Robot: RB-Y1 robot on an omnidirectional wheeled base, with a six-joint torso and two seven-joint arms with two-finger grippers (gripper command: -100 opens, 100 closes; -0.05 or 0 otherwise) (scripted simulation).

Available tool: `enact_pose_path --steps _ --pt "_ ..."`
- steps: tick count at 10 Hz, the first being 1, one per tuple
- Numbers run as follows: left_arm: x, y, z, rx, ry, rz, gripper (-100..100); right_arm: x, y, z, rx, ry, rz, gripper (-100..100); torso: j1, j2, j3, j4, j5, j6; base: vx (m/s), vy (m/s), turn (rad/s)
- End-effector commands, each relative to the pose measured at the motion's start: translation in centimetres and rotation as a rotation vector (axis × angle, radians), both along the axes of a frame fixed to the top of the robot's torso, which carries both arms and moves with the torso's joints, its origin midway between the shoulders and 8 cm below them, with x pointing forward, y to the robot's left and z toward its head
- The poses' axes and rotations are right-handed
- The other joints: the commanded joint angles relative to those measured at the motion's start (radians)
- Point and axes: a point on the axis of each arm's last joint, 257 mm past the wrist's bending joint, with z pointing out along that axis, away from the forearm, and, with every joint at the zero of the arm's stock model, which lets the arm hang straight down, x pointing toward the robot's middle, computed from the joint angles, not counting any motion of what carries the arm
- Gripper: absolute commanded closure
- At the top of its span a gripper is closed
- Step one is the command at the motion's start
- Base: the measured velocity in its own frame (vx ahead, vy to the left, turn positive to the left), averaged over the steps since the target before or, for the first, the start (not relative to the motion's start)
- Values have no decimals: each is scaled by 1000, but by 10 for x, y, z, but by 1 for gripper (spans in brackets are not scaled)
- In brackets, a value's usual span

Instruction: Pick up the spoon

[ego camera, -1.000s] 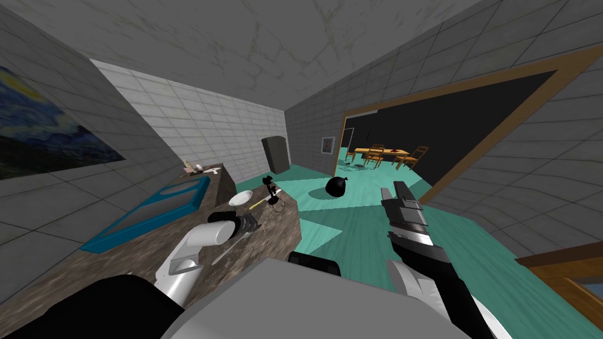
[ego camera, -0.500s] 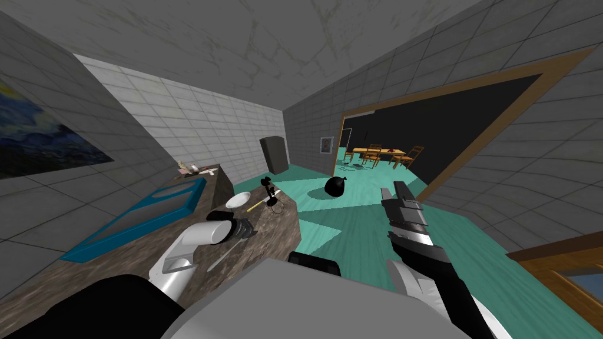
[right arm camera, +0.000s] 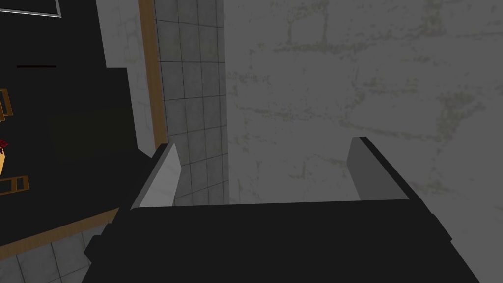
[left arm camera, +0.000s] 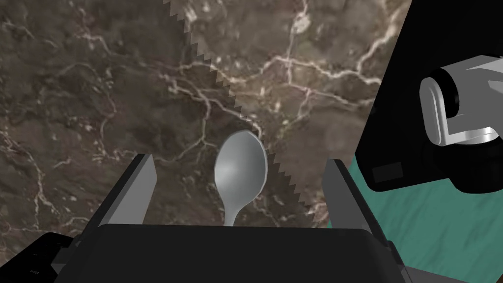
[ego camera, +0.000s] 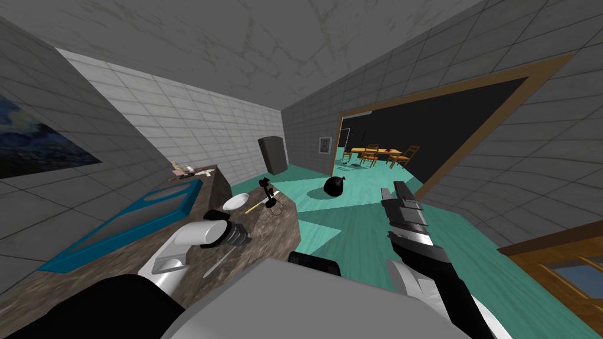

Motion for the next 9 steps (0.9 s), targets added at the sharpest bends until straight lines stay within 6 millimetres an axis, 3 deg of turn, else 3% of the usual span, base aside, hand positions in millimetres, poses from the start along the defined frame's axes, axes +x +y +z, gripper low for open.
enact_pose_path --steps 1,5,6,7,8,9 --pt "-17 6 -2 -10 63 16 -100 0 0 0 0 0 0 0 0 0 0 0 0 0 16 23 -51" --pt "-48 15 -2 -26 176 43 -100 0 0 0 0 0 0 0 0 1 1 0 0 0 -4 13 -32" --pt "-41 13 -3 -22 157 38 -100 0 0 0 0 0 0 0 0 1 1 0 0 0 -4 4 -11" --pt "-43 13 -3 -24 163 40 0 0 0 0 0 0 0 0 -1 1 1 0 0 0 0 0 0" --pt "-41 16 -10 -24 162 41 -100 0 0 0 0 0 0 0 -1 1 1 0 0 0 -1 -9 -15" --pt "-41 18 -15 -24 162 43 -100 0 0 0 0 0 0 0 -2 1 1 0 0 0 -2 -16 -13"
